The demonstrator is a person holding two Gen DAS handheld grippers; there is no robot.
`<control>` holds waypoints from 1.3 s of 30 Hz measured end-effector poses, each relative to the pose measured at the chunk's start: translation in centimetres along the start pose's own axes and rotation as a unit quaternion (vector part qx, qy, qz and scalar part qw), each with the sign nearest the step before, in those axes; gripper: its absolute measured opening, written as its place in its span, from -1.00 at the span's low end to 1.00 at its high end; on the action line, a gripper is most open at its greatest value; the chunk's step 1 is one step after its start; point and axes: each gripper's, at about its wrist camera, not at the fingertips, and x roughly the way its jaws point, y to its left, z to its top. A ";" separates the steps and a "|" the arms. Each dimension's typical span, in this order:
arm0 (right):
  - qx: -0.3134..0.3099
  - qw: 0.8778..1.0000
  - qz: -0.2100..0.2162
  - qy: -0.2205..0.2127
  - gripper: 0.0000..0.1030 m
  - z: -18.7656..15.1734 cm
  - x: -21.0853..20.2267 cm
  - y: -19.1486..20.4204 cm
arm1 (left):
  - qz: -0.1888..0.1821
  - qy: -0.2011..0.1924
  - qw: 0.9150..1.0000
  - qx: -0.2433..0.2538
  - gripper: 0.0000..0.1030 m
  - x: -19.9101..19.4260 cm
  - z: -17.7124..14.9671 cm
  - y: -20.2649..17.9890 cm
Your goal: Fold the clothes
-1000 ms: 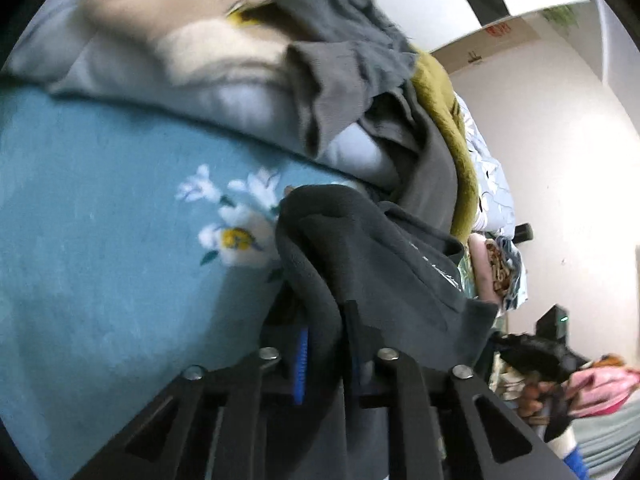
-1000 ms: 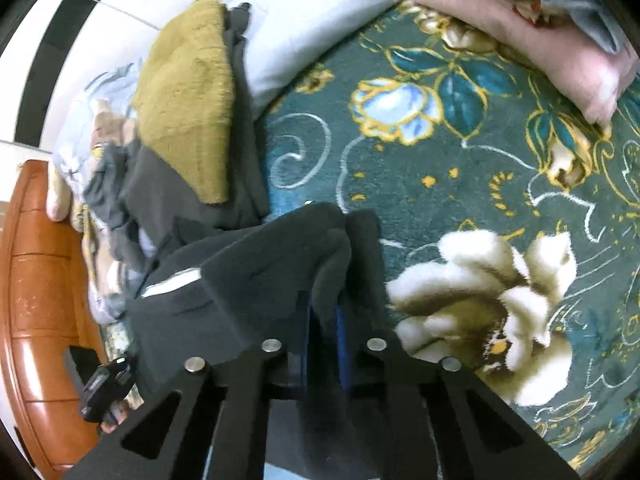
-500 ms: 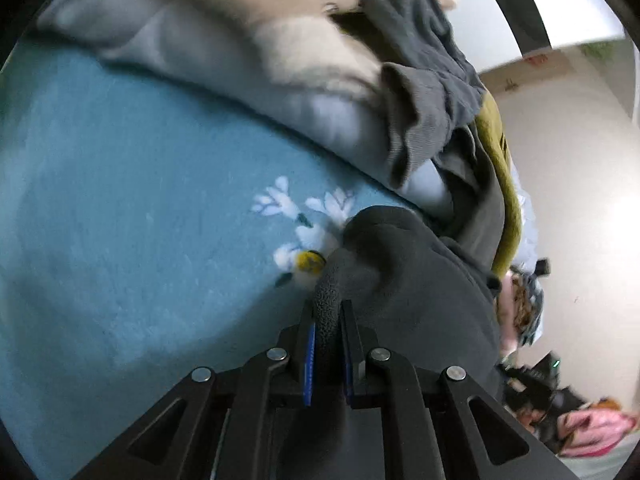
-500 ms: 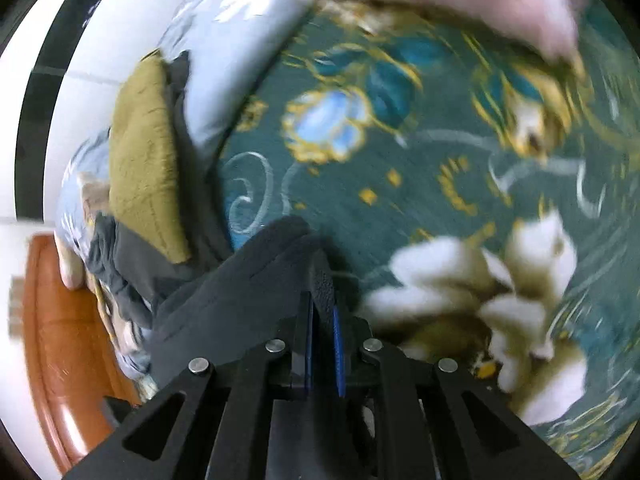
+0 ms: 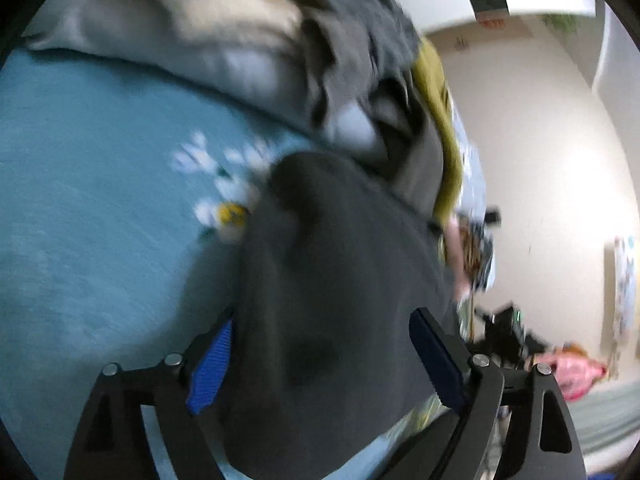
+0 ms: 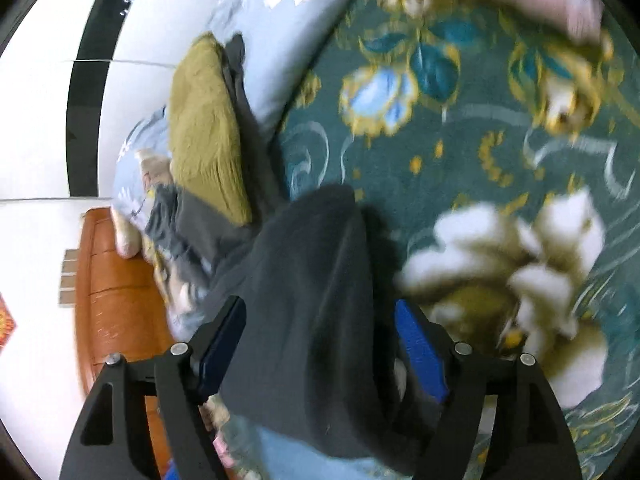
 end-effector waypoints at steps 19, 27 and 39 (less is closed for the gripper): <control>-0.058 0.989 -0.132 0.045 -0.09 -2.0 7.2 3.9 | 0.070 0.000 0.997 0.031 -0.15 4.2 0.0 -3.5; -0.094 0.985 -0.139 0.038 -0.31 -3.5 4.5 8.3 | 0.072 -0.023 0.996 0.050 -0.44 1.8 -1.2 -6.6; -0.149 0.979 -0.139 0.010 -0.32 -5.8 1.1 12.9 | 0.040 -0.037 0.997 0.057 -0.45 -1.6 -2.6 -10.6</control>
